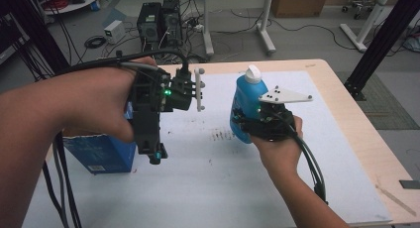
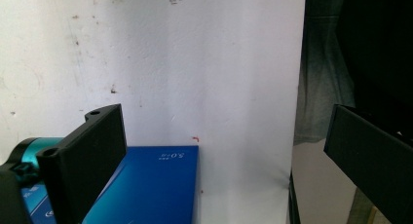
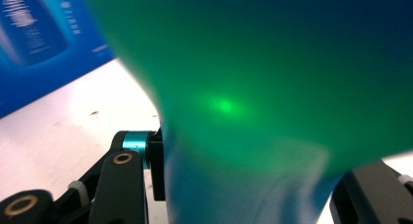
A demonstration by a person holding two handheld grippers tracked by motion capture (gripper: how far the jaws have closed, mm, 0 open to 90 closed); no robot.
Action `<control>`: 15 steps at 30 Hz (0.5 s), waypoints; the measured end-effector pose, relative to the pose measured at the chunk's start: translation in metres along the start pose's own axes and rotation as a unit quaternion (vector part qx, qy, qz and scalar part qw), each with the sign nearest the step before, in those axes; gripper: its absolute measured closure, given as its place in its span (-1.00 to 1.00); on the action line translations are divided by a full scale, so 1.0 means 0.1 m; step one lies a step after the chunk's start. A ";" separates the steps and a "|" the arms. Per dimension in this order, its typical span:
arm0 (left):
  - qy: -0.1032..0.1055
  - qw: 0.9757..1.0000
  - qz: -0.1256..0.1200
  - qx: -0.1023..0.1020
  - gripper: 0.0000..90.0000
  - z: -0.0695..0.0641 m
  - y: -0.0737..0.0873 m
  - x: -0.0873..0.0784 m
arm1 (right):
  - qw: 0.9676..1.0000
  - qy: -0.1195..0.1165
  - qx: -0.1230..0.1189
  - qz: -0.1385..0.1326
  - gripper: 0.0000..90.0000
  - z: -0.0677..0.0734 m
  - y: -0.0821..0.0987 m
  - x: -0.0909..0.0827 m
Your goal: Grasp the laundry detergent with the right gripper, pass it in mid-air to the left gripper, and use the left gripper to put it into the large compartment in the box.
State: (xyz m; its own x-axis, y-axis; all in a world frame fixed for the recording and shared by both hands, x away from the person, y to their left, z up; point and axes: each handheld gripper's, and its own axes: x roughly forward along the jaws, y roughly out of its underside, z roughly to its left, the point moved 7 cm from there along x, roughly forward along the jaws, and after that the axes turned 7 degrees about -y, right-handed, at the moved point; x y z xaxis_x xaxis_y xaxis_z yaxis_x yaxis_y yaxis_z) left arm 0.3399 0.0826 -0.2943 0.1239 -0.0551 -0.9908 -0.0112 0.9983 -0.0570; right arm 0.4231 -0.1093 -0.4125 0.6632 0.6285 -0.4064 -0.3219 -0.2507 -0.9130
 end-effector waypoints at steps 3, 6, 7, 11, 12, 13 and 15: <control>0.000 1.000 0.001 0.002 -0.96 0.01 -0.01 -0.01 | 0.999 -0.027 -0.020 0.005 0.01 0.07 -0.04 -0.07; -0.002 1.000 0.004 0.001 -0.96 0.03 -0.03 -0.01 | 0.998 -0.051 -0.040 0.010 0.01 0.13 -0.07 -0.14; -0.002 1.000 0.003 -0.003 -0.96 0.05 -0.04 -0.02 | 0.996 -0.070 -0.049 0.013 0.01 0.16 -0.08 -0.17; -0.003 1.000 -0.003 -0.005 -0.96 0.07 -0.05 -0.04 | 0.992 -0.107 -0.059 0.016 0.01 0.22 -0.08 -0.21; -0.003 1.000 -0.004 -0.006 -0.96 0.08 -0.06 -0.05 | 0.991 -0.119 -0.065 0.016 0.01 0.24 -0.07 -0.21; -0.002 1.000 -0.006 -0.006 -0.96 0.09 -0.06 -0.06 | 0.986 -0.146 -0.073 0.020 0.01 0.29 -0.06 -0.23; -0.002 1.000 -0.004 -0.005 -0.96 0.10 -0.08 -0.08 | 0.980 -0.175 -0.088 0.022 0.01 0.35 -0.04 -0.24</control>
State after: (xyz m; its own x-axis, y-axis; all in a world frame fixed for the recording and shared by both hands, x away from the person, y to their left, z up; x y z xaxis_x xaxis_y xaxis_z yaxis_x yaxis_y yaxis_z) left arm 0.3487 0.0757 -0.2847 0.1287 -0.0632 -0.9897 -0.0211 0.9976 -0.0665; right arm 0.3846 -0.0975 -0.3973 0.3687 0.8209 -0.4361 -0.2036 -0.3864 -0.8996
